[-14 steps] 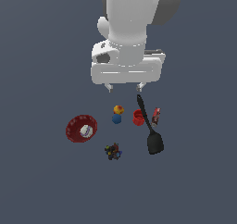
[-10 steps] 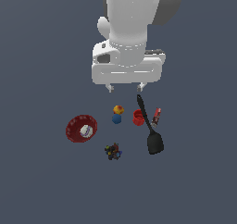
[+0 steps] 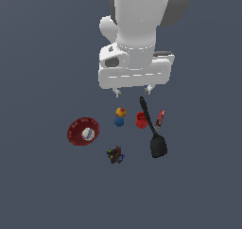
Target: Pick up a designated object from a clutter of objects.
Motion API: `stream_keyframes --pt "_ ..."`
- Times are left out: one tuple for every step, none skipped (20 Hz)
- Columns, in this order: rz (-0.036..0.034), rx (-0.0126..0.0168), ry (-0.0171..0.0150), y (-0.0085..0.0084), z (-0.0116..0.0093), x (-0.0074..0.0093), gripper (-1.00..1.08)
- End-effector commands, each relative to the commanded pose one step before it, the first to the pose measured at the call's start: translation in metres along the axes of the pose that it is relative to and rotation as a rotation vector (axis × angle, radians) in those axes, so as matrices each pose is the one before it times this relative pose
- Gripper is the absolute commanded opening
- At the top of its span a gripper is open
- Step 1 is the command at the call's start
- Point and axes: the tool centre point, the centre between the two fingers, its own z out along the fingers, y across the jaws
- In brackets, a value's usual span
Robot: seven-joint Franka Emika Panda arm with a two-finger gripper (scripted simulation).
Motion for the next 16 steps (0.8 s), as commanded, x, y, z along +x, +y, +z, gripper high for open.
stream_keyframes --pt "0.00444 -0.00065 -0.00048 -0.00077 0.00151 0.00002 1.0" --pt "0.00342 -0.00037 -0.00023 -0.00108 0.00138 0.0001 1.0" --pt "0.00422 -0.00044 -0.00028 -0.00132 0.0017 0.00012 1.0" --pt "0.00503 -0.00058 -0.00035 -0.00152 0.00197 0.0001 1.0" --pt "0.00592 -0.00075 -0.00044 -0.00164 0.00224 0.00006 1.0" --pt "0.00665 -0.00088 -0.0005 -0.00184 0.0025 0.00002 1.0" --pt "0.00742 -0.00098 -0.00055 -0.00203 0.00277 -0.00002 1.0" --pt "0.00811 -0.00105 -0.00058 -0.00225 0.00304 -0.00005 1.0" --pt "0.00883 -0.00111 -0.0006 -0.0025 0.00333 -0.0001 1.0" --pt "0.00953 -0.00117 -0.00062 -0.00273 0.00361 -0.00016 1.0" --pt "0.01026 -0.00125 -0.00064 -0.00295 0.00388 -0.00025 1.0" --pt "0.01103 -0.00133 -0.00066 -0.00316 0.00416 -0.00036 1.0" --pt "0.01176 -0.0014 -0.00068 -0.00339 0.00443 -0.00048 1.0" --pt "0.01248 -0.00145 -0.00068 -0.00363 0.00471 -0.00062 1.0" --pt "0.01323 -0.0015 -0.00069 -0.00384 0.00499 -0.00078 1.0" --pt "0.01397 -0.00154 -0.00068 -0.00407 0.00526 -0.00097 1.0"
